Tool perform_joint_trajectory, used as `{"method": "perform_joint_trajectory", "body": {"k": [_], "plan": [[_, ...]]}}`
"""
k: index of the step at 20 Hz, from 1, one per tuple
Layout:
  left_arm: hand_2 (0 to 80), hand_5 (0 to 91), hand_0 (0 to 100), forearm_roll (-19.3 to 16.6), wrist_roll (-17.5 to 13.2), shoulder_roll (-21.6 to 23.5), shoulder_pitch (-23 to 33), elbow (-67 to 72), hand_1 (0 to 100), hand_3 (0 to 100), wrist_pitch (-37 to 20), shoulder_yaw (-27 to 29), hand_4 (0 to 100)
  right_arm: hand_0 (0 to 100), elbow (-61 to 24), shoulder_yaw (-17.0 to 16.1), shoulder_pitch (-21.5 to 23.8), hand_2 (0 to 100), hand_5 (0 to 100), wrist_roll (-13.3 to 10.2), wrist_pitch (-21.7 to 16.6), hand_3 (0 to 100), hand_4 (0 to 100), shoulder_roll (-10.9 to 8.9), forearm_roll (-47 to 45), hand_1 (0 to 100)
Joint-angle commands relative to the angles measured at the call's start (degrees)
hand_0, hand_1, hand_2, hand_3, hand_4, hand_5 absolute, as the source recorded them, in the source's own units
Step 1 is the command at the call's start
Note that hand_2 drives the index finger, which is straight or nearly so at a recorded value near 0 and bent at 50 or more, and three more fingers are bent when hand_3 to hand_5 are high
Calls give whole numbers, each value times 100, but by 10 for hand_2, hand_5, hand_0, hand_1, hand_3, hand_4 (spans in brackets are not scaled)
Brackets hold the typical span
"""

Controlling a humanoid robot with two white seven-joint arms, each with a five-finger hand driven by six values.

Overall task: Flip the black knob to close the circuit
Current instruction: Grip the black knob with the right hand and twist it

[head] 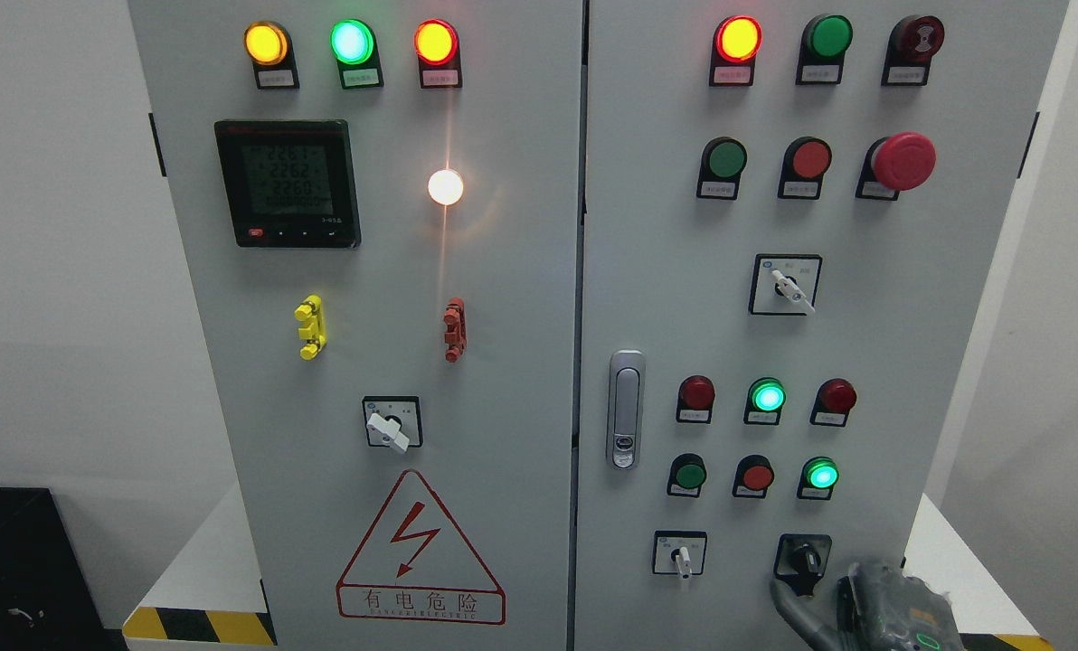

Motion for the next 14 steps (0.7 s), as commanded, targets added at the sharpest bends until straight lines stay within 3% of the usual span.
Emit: {"method": "perform_joint_trajectory", "body": {"k": [1,14], "plan": [[0,0,120,0,4,0,0,0,556,0,0,0,0,0,169,-168,-23,911,975,-51,-14,1000,947,-20,10,0],[0,0,120,0,4,0,0,0,556,0,0,0,0,0,213,-405,-102,907,972,-59,-49,1000,944,-20,-7,0]]}}
